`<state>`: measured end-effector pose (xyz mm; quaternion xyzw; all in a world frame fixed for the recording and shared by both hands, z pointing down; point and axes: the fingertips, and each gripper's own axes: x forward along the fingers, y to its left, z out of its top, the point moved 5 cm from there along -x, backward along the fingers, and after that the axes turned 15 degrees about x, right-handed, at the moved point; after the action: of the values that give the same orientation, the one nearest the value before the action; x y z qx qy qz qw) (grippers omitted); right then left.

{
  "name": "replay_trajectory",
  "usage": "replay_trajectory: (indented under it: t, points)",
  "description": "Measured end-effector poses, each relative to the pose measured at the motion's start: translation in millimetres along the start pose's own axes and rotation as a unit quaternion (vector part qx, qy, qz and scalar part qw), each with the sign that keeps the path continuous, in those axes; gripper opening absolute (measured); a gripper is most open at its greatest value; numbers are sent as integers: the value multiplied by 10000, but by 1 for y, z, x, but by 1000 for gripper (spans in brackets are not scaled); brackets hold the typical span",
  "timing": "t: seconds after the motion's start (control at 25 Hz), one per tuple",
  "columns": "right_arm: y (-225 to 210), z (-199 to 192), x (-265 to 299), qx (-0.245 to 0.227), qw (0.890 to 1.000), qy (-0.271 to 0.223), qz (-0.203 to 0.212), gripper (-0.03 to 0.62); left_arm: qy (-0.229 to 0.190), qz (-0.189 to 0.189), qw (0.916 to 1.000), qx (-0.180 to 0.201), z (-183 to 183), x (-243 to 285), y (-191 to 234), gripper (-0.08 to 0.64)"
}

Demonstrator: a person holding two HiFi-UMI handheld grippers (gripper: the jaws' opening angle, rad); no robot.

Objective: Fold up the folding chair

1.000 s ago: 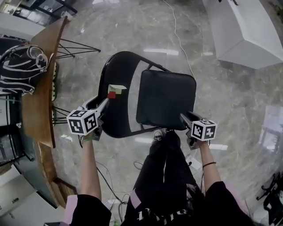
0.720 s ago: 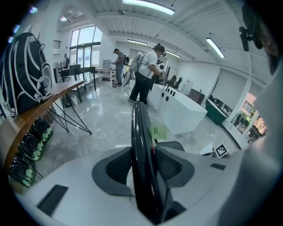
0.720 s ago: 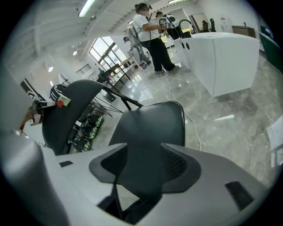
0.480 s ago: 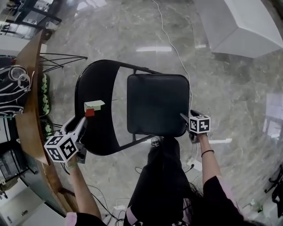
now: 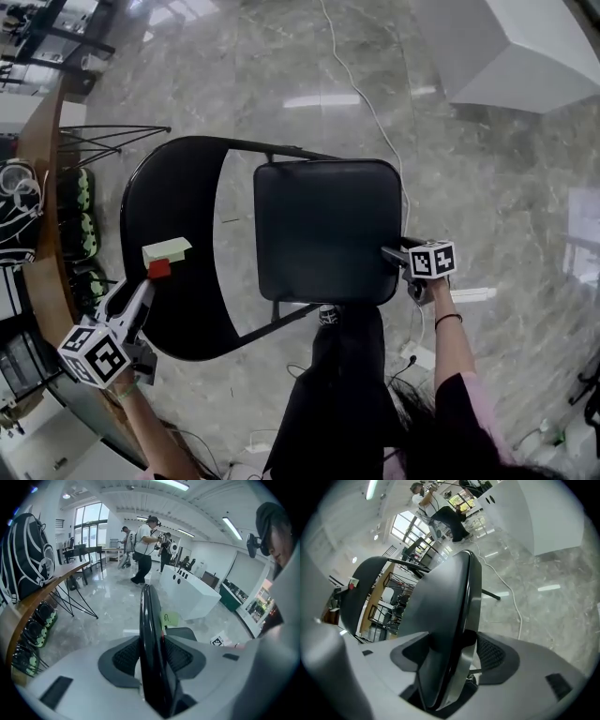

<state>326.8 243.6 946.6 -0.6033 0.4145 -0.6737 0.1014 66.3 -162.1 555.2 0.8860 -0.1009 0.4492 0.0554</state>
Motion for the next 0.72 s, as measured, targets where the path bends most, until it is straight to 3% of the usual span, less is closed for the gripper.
replay_trajectory:
  t: [0.44,0.52,0.64,0.72]
  points:
    - [-20,4,14,424,9907,268,1264,305,-127,-107,9998,54,-1,5,-1,160]
    - [-16,3,16,620,9847,373,1583,305,-160,-174,9997,48,-1,5,-1,160]
    - [-8,0,27,1100,9672,669,2191,304,-201,-229,9995,54,-2,6,-1,160]
    - [-5,3,34,1176,9627,723,2327,304,-257,-230,9994,63,-2,7,-1,160]
